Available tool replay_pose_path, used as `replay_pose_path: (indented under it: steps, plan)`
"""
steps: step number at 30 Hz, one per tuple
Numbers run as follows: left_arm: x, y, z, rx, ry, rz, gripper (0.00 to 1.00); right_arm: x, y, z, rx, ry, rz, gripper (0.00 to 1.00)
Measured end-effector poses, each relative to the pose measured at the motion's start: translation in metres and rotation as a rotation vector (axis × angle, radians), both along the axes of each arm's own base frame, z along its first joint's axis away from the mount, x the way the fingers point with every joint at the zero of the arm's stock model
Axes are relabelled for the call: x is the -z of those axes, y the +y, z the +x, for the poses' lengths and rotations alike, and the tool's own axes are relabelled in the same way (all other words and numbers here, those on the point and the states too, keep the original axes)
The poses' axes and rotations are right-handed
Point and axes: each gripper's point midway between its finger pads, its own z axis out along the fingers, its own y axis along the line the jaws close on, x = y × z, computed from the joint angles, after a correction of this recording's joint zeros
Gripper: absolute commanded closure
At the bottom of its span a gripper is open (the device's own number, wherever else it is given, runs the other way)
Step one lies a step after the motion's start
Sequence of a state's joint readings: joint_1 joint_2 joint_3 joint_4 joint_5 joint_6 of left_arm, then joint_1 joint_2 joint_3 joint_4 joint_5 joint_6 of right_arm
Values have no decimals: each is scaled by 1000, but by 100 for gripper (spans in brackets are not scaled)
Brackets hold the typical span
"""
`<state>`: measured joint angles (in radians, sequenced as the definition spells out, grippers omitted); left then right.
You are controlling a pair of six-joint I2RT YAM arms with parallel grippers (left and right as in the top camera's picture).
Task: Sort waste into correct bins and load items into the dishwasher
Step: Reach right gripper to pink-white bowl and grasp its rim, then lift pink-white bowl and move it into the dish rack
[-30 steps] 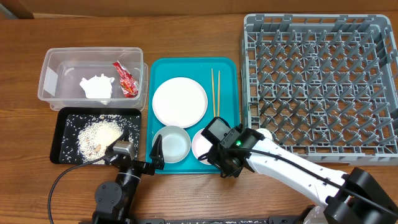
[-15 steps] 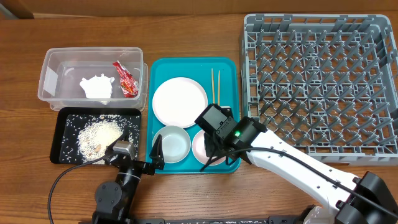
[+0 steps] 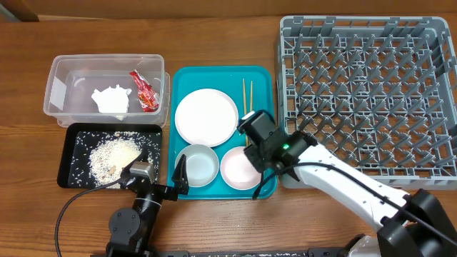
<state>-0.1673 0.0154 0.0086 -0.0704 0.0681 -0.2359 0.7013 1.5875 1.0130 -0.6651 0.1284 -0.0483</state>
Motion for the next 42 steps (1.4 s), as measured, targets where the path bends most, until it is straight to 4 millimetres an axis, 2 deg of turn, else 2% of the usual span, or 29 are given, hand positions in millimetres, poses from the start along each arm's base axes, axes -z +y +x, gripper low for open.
replay_pose_path:
  steps: [3,8,12,13,14,17,20,24,27,32,36,39,42]
  plan:
    - [0,0,0,0,0,0,0,5,3,0,-48,19,10,53]
    - [0,0,0,0,0,0,0,21,9,-12,-108,95,13,58]
    - [0,0,0,0,0,0,0,32,8,-24,-135,165,7,74]
    - [0,0,0,0,0,0,0,33,8,-26,-133,172,9,87]
    - [0,0,0,0,0,0,0,33,9,-26,-135,174,10,96]
    - [0,0,0,0,0,0,0,33,6,-28,-103,189,4,96]
    - [0,0,0,0,0,0,0,24,1,-28,-57,207,-23,96]
    - [0,0,0,0,0,0,0,-2,-5,-15,12,178,-72,96]
    - [0,0,0,0,0,0,0,-30,-8,-3,94,141,-87,96]
    - [0,0,0,0,0,0,0,-81,-20,23,348,18,-78,96]
    - [0,0,0,0,0,0,0,-129,-58,35,637,-170,-89,96]
    - [0,0,0,0,0,0,0,-169,-102,37,846,-370,-121,96]
    - [0,0,0,0,0,0,0,-190,-138,38,969,-488,-179,96]
